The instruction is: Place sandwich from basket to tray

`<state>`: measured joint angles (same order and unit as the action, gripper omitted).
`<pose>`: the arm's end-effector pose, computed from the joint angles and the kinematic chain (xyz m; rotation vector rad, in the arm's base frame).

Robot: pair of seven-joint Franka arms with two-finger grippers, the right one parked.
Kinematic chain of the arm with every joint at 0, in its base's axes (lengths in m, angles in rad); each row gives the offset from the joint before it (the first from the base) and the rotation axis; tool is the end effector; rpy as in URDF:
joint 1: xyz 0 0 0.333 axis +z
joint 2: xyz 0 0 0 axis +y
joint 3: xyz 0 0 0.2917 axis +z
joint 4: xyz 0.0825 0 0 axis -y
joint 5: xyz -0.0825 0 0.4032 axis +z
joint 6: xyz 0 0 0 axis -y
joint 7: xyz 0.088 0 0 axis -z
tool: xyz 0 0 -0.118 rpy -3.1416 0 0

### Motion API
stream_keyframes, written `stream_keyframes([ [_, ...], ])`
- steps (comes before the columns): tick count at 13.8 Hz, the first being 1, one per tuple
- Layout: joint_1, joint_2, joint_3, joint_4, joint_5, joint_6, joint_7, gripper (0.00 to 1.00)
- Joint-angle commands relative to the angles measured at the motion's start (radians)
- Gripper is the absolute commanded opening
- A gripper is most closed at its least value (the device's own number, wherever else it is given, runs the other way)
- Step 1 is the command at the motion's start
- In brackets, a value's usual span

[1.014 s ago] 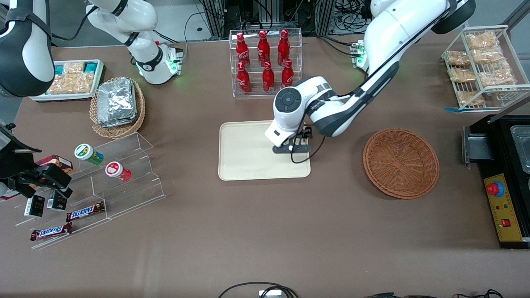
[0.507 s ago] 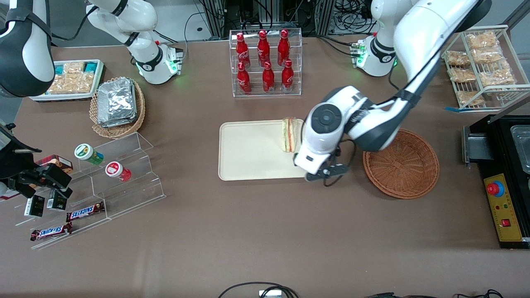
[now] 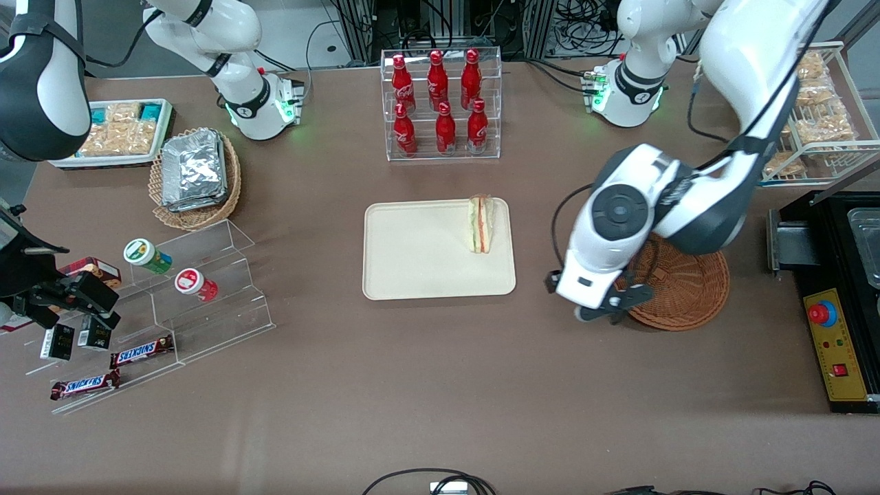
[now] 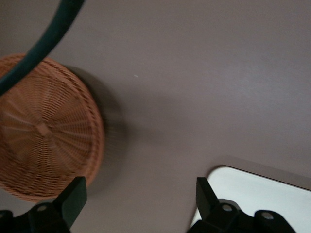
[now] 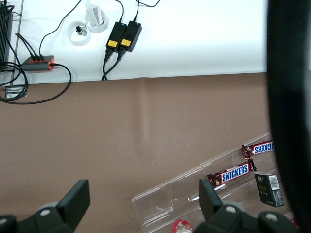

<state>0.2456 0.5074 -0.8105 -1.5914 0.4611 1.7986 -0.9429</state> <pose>0.6048 -0.2650 0.3612 -2.9663 -0.4196 0.0630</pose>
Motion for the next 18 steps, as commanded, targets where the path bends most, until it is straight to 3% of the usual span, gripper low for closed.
stream_keyframes([
  [1, 0.082, -0.085, -0.01, -0.013, -0.074, -0.065, 0.134, 0.99],
  [6, 0.236, -0.211, 0.005, -0.01, -0.206, -0.186, 0.496, 0.99],
  [7, 0.224, -0.249, 0.066, -0.013, -0.225, -0.211, 0.565, 0.99],
  [10, 0.105, -0.36, 0.331, -0.016, -0.341, -0.272, 0.812, 0.99],
  [14, -0.077, -0.454, 0.618, -0.016, -0.396, -0.33, 0.969, 0.99],
  [16, -0.175, -0.483, 0.701, -0.013, -0.395, -0.35, 0.972, 0.99],
  [18, -0.21, -0.501, 0.717, -0.007, -0.4, -0.355, 0.972, 0.99],
])
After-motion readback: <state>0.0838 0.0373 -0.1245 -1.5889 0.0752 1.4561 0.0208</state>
